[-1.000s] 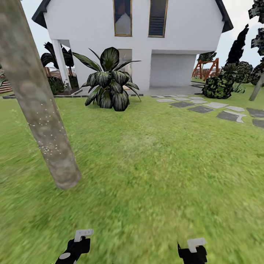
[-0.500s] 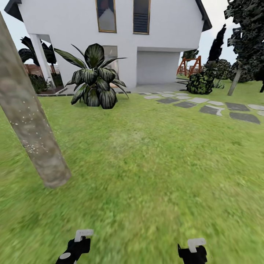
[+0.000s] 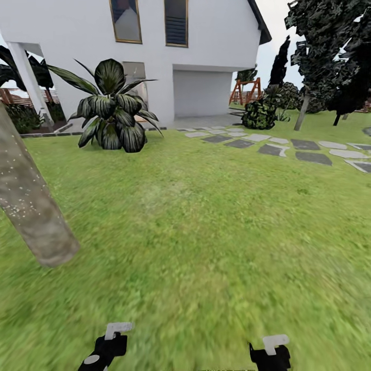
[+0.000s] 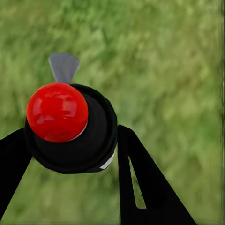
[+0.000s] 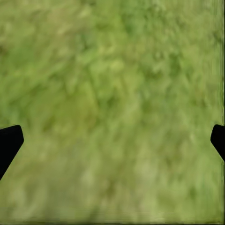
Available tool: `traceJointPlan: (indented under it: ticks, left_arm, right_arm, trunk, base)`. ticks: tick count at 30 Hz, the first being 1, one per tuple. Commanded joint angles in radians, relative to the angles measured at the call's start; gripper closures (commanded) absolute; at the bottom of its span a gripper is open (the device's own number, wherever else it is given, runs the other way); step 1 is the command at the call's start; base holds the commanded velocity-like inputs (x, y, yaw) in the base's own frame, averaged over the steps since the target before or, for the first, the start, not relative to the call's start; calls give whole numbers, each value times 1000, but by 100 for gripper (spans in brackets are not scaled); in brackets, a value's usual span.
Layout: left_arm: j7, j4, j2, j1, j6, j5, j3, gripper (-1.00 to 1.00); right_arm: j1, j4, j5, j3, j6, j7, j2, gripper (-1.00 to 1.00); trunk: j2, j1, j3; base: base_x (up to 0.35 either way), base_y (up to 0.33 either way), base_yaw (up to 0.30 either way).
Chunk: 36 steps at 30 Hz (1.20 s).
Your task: In the garden, pick up the pesticide atomizer on the floor and spray pesticide onto both trees until each tree trunk is fully covered.
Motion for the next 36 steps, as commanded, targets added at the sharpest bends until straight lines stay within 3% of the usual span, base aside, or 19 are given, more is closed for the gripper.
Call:
traceJointPlan:
  ticks: [1,8,36]
  left_arm:
    - [0,-1,0,0,0,-1,-1,100]
    - [0,0,0,0,-1,-1,-2,100]
    - [0,0,0,0,-2,-3,-2,100]
  right_arm:
    - [0,0,0,0,0,0,0,-100]
    - [0,0,-1,0,0,0,0,-100]
    - [3,0,-1,0,0,0,0,-100]
  trunk:
    - [0,0,0]
    - [0,0,0]
    - [0,0,0]
  base:
    - [-4,-3,-292]
    - [0,-52,-296]
    - [0,-270,-297]
